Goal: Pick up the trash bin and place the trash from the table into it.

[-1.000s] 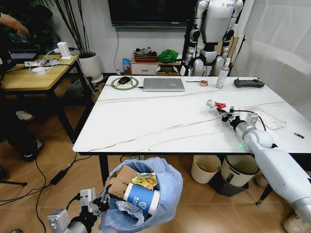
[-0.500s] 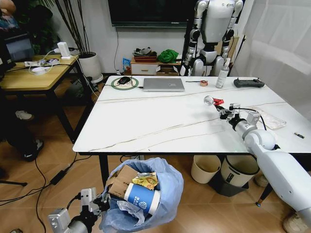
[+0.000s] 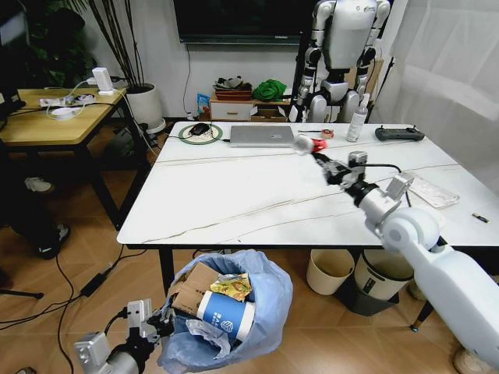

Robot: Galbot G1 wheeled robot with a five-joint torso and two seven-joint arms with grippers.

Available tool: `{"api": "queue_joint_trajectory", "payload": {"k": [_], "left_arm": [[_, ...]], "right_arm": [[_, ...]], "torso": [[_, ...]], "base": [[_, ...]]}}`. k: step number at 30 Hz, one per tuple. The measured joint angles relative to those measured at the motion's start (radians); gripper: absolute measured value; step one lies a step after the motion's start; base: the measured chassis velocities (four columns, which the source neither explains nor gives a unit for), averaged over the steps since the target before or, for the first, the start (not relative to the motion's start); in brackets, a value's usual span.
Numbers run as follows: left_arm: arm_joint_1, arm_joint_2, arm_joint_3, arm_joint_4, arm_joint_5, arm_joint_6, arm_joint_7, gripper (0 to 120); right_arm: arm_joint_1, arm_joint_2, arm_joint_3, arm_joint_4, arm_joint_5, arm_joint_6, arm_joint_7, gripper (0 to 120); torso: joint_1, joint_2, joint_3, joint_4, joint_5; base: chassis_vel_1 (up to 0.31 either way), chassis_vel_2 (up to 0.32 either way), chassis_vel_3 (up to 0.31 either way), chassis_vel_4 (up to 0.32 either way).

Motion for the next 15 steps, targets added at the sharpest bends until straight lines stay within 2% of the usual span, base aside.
{"api": "queue_joint_trajectory", "payload": {"k": [2, 4, 8, 15], "left_arm": [[0.000, -0.003, -0.002, -0.003, -0.002, 0.001, 0.000, 0], [-0.001, -0.004, -0.002, -0.004, -0.004, 0.001, -0.001, 0], [-0.001, -0.003, -0.010, -0.011, -0.012, 0.005, -0.004, 0], [0.000, -0.006, -0.029, -0.022, -0.024, 0.008, -0.008, 0]], "right_arm": [[-0.012, -0.003, -0.038, 0.088, 0.016, -0.001, 0.010, 0], [-0.018, -0.003, -0.059, 0.122, 0.020, -0.001, 0.015, 0], [-0.052, -0.003, -0.177, 0.240, 0.013, -0.001, 0.031, 0], [-0.112, -0.021, -0.361, 0.296, -0.048, 0.010, 0.039, 0]], "torso": [[0.000, 0.000, 0.000, 0.0002, 0.0002], [0.000, 0.000, 0.000, 0.0002, 0.0000], [0.000, 0.000, 0.000, 0.0001, 0.0003], [0.000, 0.000, 0.000, 0.0000, 0.0003]], "base": [[0.000, 0.000, 0.000, 0.000], [0.000, 0.000, 0.000, 0.000], [0.000, 0.000, 0.000, 0.000], [0.000, 0.000, 0.000, 0.000]]}}
